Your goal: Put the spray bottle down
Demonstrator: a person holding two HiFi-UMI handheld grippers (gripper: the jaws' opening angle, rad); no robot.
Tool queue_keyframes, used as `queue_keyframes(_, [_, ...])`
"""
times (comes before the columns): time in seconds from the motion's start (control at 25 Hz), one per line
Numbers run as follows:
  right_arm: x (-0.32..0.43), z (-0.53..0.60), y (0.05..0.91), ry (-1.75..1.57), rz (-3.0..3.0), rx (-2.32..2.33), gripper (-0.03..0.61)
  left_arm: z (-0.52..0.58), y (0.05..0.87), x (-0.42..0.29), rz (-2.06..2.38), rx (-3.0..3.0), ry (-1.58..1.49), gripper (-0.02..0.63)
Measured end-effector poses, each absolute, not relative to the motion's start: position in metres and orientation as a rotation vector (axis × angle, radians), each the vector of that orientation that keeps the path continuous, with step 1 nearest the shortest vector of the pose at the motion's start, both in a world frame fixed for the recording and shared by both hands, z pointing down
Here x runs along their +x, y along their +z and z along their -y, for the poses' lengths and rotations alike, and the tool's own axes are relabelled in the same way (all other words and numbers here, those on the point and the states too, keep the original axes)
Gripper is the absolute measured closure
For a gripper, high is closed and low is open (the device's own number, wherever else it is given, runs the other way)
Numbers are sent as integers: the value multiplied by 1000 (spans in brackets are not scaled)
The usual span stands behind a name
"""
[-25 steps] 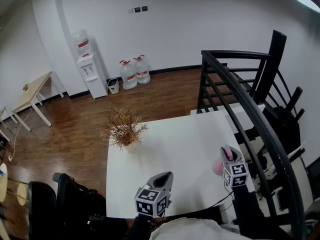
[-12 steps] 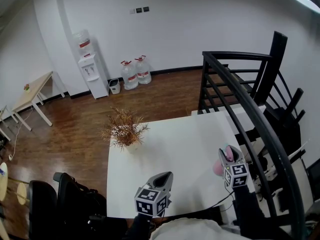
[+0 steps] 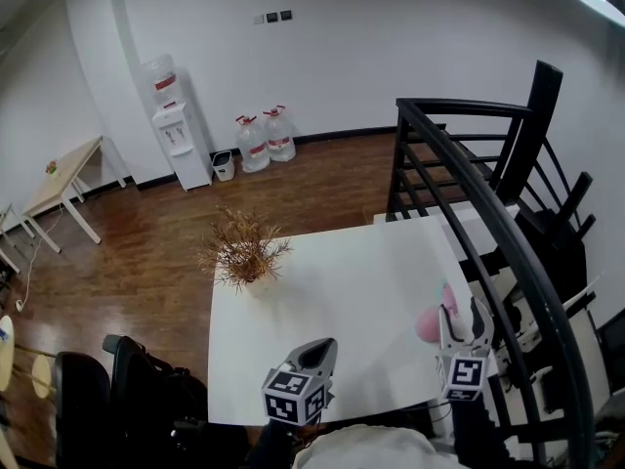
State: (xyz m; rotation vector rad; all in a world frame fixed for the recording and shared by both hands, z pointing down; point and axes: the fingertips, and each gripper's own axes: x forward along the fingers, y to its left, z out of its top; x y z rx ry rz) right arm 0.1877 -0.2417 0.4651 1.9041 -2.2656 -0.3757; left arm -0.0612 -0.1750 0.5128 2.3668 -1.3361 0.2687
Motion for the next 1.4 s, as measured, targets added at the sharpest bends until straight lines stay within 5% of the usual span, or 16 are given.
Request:
queue_keyframes(0.12, [156, 226, 437, -581, 2318, 1788, 335, 174, 511, -56, 1322, 2379, 265, 624])
queue_keyframes(0.24, [122, 218, 436, -479, 2487, 1668, 580, 175, 505, -52, 1317, 2393, 252, 624])
queue_keyframes(0.28, [107, 216, 440, -419, 2557, 1594, 595, 174, 504, -52, 1318, 2396, 248, 624])
queue_keyframes(0.64, [22, 210, 489, 185, 2775, 1209, 598, 165, 497, -48, 1316, 2402, 209, 624])
queue_keyframes(1.4, [7, 211, 480, 184, 2776, 1149, 598, 161, 490, -56, 1344, 2404, 215, 624])
